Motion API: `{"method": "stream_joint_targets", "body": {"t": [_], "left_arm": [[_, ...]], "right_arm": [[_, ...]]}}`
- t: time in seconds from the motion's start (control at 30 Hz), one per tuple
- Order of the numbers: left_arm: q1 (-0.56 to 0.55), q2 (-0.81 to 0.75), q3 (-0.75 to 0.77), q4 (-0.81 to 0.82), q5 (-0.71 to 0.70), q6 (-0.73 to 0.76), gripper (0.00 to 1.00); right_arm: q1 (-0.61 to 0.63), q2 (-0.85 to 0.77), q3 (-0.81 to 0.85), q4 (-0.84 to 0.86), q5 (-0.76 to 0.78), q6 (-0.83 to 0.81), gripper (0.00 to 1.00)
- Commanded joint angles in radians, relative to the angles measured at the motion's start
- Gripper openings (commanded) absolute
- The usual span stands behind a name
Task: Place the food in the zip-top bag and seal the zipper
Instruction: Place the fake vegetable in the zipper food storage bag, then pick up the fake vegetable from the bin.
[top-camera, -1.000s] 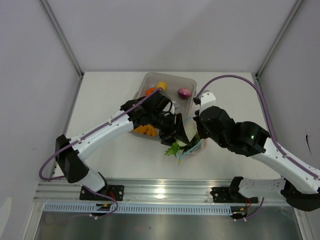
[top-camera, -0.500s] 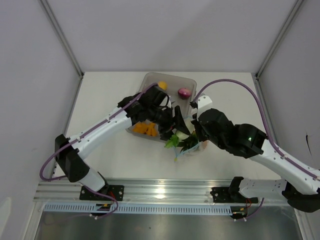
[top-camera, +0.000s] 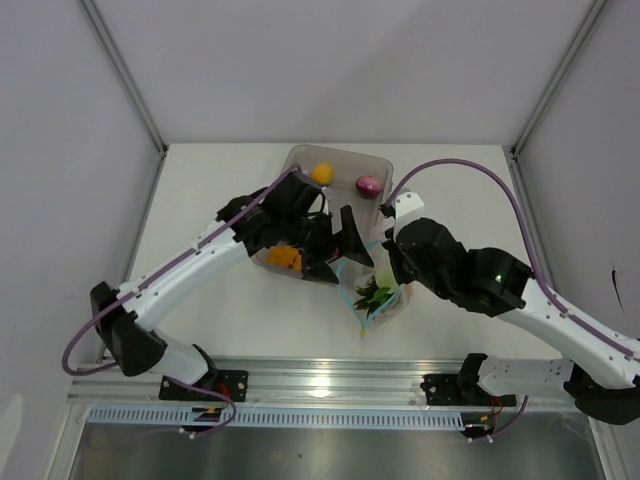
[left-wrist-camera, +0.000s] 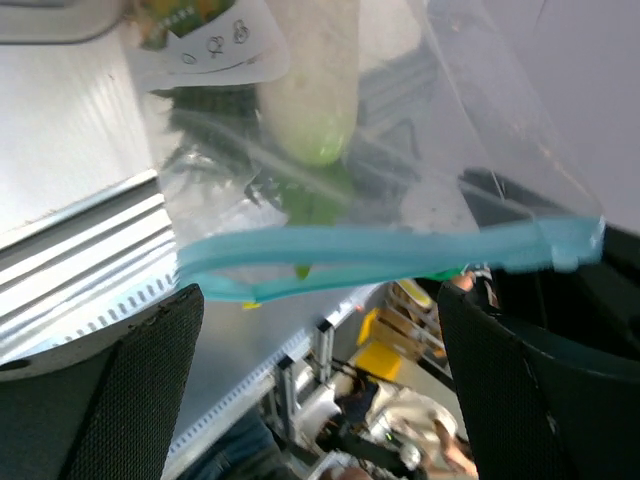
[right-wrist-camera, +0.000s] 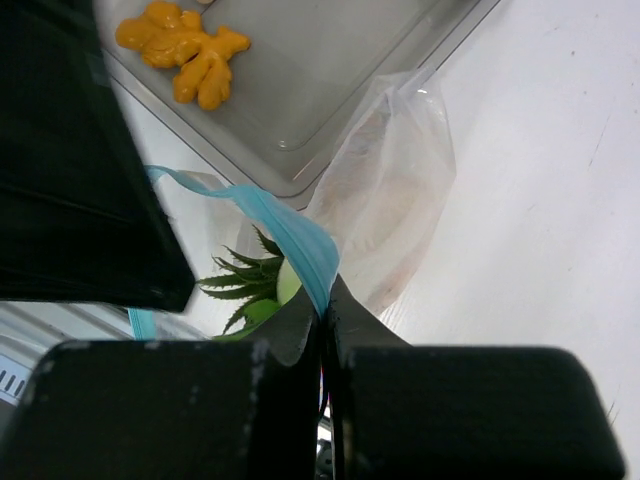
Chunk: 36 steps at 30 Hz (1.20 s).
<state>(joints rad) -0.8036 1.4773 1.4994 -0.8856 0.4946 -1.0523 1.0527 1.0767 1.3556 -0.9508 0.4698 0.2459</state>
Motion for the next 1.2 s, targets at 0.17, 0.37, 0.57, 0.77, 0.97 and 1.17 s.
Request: {"method": "stream_joint_targets", "body": {"t": [0.17,0.37,0.57,0.77,0.97,1.17], "left_arm": [[-0.015,-0.417,-0.154,0.157,-0.370,0.207,0.99],[-0.032,-0.558,-0.228,0.240,-0.508,0.354,0.90],[-0.020,-0.494,-0.171,0.174,-0.565,0.540,0.99],[0.050,-0.390,-0.166,0.189,-0.643,0.612,1.00],[0.073,-0.307,-0.219,0.300,-0.803,0.678,1.00],[0.196,-0.036,-0.040,0.140,-0.576,0.678,0.96]], "right_arm": [[-0.032,0.067,0.108,-0.071,-0.008,0.122,0.00],[-0.192,0.164,0.234,-0.140,-0.180,0.173,0.00],[-0.204,0.195,0.258,-0.174,-0.090,0.170,0.00],[-0.223,0.169,0.247,-0.230,-0.065,0.184,0.00],[-0.229,0.123,0.240,-0.289,-0.054,0.208,0.00],[-0.230,0.100,0.228,-0.318,-0.054,0.225,0.00]]}}
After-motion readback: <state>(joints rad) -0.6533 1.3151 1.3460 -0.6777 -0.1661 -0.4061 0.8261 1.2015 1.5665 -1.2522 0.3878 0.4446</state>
